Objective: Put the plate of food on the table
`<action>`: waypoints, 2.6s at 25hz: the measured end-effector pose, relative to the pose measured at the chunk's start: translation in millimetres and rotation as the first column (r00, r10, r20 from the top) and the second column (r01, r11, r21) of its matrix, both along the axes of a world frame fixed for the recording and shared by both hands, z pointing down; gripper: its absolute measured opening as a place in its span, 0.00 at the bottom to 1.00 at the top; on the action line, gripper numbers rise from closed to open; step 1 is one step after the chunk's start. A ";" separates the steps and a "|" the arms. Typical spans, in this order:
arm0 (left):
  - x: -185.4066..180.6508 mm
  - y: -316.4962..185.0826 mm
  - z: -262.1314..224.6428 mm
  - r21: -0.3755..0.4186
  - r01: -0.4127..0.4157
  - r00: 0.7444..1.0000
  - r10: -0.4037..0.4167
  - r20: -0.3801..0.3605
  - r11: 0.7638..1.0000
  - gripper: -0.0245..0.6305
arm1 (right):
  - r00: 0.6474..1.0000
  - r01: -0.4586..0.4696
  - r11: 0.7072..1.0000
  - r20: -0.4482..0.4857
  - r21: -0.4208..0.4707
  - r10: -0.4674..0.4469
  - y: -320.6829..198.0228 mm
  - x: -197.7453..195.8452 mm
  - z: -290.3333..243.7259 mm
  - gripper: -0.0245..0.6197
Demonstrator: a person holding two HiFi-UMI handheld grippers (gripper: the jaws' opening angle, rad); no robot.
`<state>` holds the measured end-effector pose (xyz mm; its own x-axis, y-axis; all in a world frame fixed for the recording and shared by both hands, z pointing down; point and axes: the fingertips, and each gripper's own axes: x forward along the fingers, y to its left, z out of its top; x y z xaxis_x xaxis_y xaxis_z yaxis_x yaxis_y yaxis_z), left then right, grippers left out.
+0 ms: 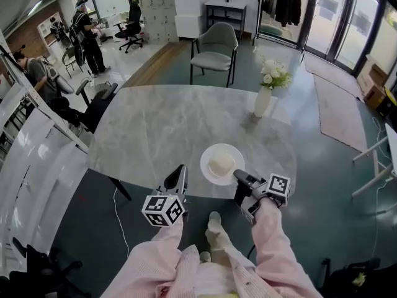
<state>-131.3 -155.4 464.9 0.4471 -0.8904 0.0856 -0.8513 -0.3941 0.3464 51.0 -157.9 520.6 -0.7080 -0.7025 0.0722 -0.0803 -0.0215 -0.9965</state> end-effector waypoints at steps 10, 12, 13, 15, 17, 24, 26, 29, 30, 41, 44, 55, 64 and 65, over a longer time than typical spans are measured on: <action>13.8 -94.1 23.7 -0.089 0.011 1.000 -0.011 0.008 0.996 0.04 | 0.999 0.028 0.999 -0.037 -0.037 -0.030 -93.2 12.9 25.7 0.07; 14.9 -109.5 32.6 -0.111 0.018 1.000 -0.016 0.011 0.994 0.04 | 0.998 0.040 0.998 -0.044 -0.049 -0.042 -109.0 12.4 31.9 0.07; 15.8 -116.2 37.7 -0.123 0.021 1.000 -0.020 0.012 0.992 0.04 | 0.998 0.045 0.997 -0.049 -0.058 -0.047 -115.7 12.8 35.6 0.07; 17.8 -129.1 48.1 -0.143 0.029 1.000 -0.027 0.012 0.989 0.04 | 0.996 0.056 0.997 -0.059 -0.061 -0.059 -129.6 14.1 43.8 0.07; 20.1 -141.2 57.6 -0.165 0.032 0.999 -0.031 0.009 0.986 0.04 | 0.996 0.062 0.996 -0.064 -0.069 -0.067 -143.0 14.5 51.5 0.07; 21.7 -169.1 87.4 -0.248 0.032 0.999 -0.032 0.005 0.968 0.04 | 0.994 0.058 0.988 -0.088 -0.145 -0.071 -174.3 10.3 80.1 0.07; 21.8 -175.6 96.6 -0.275 0.028 1.000 -0.028 0.005 0.961 0.04 | 0.993 0.053 0.988 -0.097 -0.142 -0.067 -184.6 8.7 86.7 0.07; 24.6 -182.2 114.2 -0.322 0.021 1.000 -0.019 0.008 0.946 0.04 | 0.994 0.040 0.988 -0.099 -0.148 -0.054 -196.8 8.3 98.6 0.07; 25.6 -184.4 119.8 -0.338 0.019 1.000 -0.018 0.007 0.941 0.04 | 0.994 0.034 0.988 -0.100 -0.152 -0.049 -200.8 8.5 102.9 0.07; 32.5 -201.8 170.9 -0.476 -0.019 1.000 0.019 -0.006 0.879 0.04 | 0.989 0.011 0.976 -0.144 -0.220 -0.044 -222.3 1.9 139.8 0.07; 34.8 -206.8 178.4 -0.492 -0.026 1.000 0.025 -0.009 0.870 0.04 | 0.986 0.016 0.973 -0.160 -0.229 -0.054 -226.6 0.1 145.0 0.07; 41.8 -213.4 190.6 -0.525 -0.041 0.999 0.034 -0.024 0.850 0.04 | 0.967 0.008 0.968 -0.246 -0.250 -0.072 -231.0 1.7 156.9 0.07; 46.4 -214.7 194.5 -0.533 -0.049 0.999 0.038 -0.032 0.844 0.04 | 0.927 -0.012 0.967 -0.364 -0.255 -0.085 -235.5 2.9 158.8 0.07; 47.5 -214.7 194.8 -0.534 -0.051 0.999 0.040 -0.033 0.844 0.04 | 0.921 -0.007 0.967 -0.378 -0.253 -0.092 -235.7 2.9 159.0 0.07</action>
